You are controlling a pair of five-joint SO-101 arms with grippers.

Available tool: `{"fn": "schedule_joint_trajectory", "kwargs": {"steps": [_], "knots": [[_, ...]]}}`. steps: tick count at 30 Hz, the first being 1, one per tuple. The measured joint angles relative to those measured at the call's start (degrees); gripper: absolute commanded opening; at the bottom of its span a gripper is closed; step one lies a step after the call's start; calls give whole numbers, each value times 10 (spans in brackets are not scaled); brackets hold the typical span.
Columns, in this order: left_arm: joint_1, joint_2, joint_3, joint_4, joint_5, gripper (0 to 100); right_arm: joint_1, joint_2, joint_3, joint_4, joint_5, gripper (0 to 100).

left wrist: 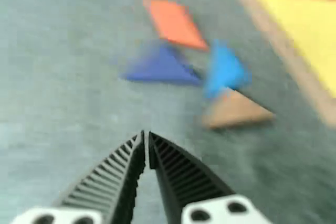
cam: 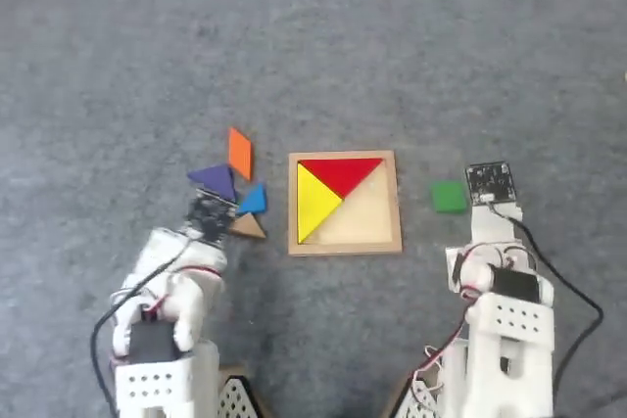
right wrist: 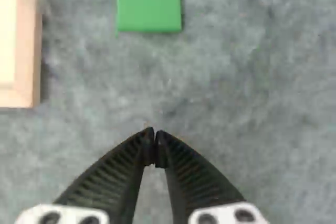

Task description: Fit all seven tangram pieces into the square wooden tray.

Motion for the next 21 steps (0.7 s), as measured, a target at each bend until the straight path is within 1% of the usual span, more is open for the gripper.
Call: {"fn": "schedule_joint_trajectory", "kwargs": {"steps": [3,5,7,9,12,15,21], "knots": [[-27,0,-73,4,-4,25,0,-25,10,0,0,8],[-31,14,-123,19,-4,71,0,-32,11,0,0,8],[-33,61,-180,38,-4,131,5,-33,11,1,2,8],[-33,127,-242,57,-4,157,6,-33,11,5,4,8],[-33,266,-340,82,6,151,5,-37,24,5,5,8],[-25,433,-441,90,15,152,5,-38,29,0,5,8],[27,758,-639,90,51,152,5,-38,29,0,5,8]]}}
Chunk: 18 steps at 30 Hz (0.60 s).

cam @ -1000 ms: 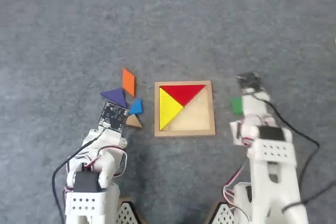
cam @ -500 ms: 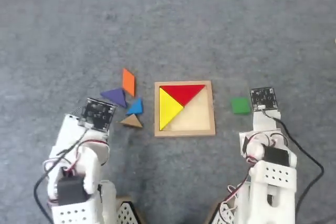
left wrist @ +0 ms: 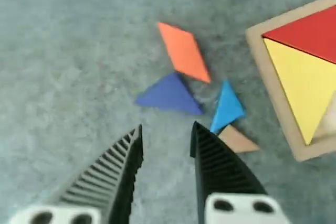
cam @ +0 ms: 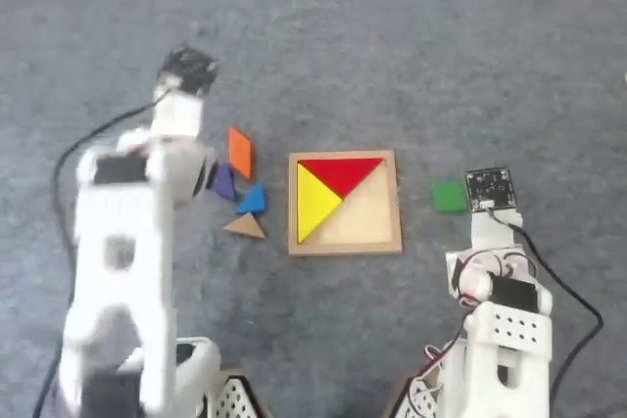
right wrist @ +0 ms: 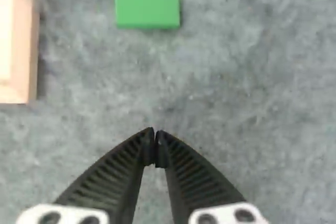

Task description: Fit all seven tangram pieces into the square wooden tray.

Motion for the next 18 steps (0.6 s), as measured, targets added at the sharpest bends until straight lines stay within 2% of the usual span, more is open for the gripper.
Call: {"fn": "schedule_joint_trajectory", "kwargs": {"steps": [7,18], "knots": [[49,258,-157,-8,6,152,0,0,0,0,0,8],[73,452,-216,-93,6,152,0,0,0,0,0,8]]}}
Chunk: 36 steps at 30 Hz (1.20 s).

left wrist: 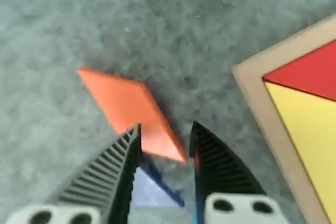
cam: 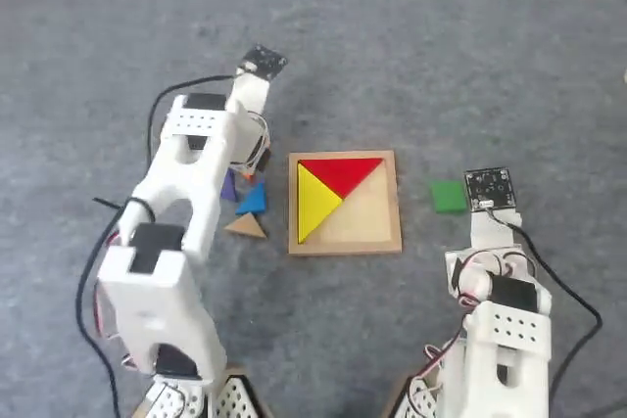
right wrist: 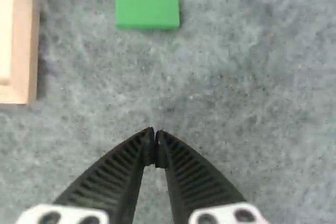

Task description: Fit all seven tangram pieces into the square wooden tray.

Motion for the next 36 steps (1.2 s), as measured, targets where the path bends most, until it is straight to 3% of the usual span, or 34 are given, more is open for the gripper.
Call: {"fn": "schedule_joint_trajectory", "kwargs": {"steps": [8,14,20,36], "knots": [[-39,55,-35,-32,-4,156,0,0,0,0,0,8],[-55,89,-89,5,-19,148,0,0,0,0,0,8],[-66,98,-113,17,-57,49,0,0,0,0,0,8],[-74,103,-197,118,-122,14,0,0,0,0,0,8]]}}
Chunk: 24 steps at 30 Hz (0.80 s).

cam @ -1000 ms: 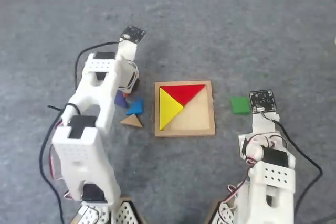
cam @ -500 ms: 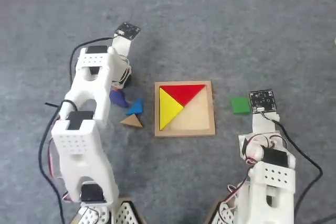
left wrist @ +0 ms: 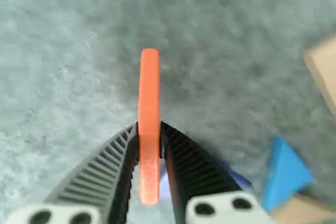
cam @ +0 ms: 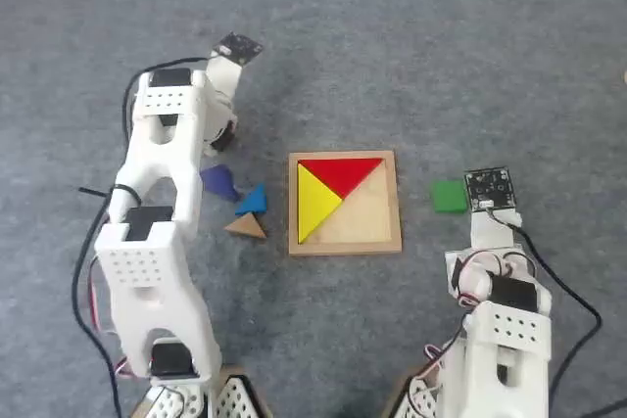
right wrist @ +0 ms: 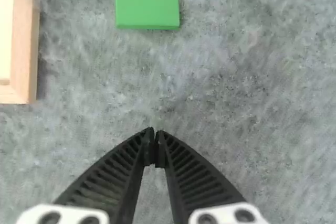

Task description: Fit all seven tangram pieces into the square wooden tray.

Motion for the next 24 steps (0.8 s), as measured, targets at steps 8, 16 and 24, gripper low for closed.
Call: {"fn": "schedule_joint_trajectory", "kwargs": {"steps": [8,16,24], "knots": [[69,-2,-51,152,-6,13,0,0,21,-37,11,8],[175,-34,-63,214,33,13,1,0,21,-40,16,8],[296,-37,-63,220,107,13,24,0,21,-44,17,8]]}}
